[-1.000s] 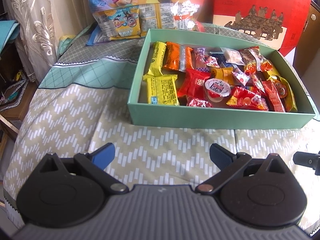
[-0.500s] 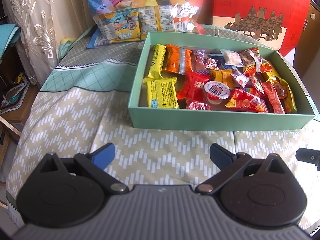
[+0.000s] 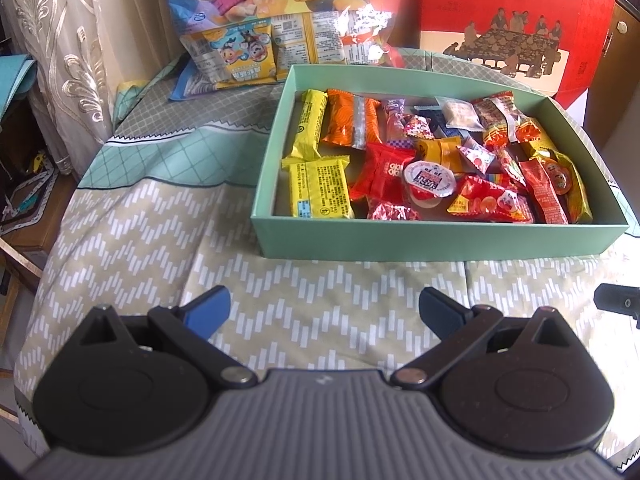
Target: Organize snacks
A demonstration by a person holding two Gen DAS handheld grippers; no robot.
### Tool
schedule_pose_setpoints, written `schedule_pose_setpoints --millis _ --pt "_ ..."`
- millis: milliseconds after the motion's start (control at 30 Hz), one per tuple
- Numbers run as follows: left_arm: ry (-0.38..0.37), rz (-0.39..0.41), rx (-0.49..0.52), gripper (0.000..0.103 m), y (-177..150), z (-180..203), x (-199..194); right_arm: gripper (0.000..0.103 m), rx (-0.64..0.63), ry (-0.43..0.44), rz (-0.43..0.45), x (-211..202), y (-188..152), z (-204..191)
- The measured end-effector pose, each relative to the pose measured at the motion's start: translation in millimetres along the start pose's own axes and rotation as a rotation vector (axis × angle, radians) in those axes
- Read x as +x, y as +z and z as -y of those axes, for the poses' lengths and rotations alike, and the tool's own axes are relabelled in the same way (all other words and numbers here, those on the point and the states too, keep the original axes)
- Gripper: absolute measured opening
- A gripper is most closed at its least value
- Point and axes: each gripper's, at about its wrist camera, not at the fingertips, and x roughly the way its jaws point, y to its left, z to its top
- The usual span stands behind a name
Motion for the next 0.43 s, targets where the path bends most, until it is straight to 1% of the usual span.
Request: schedule_pose_setpoints --millis 433 --pt "-0.016 0.023 0.054 0.103 6.9 9.3 -7.3 0.103 -0.008 -0.016 0.021 -5.6 2.8 -0.3"
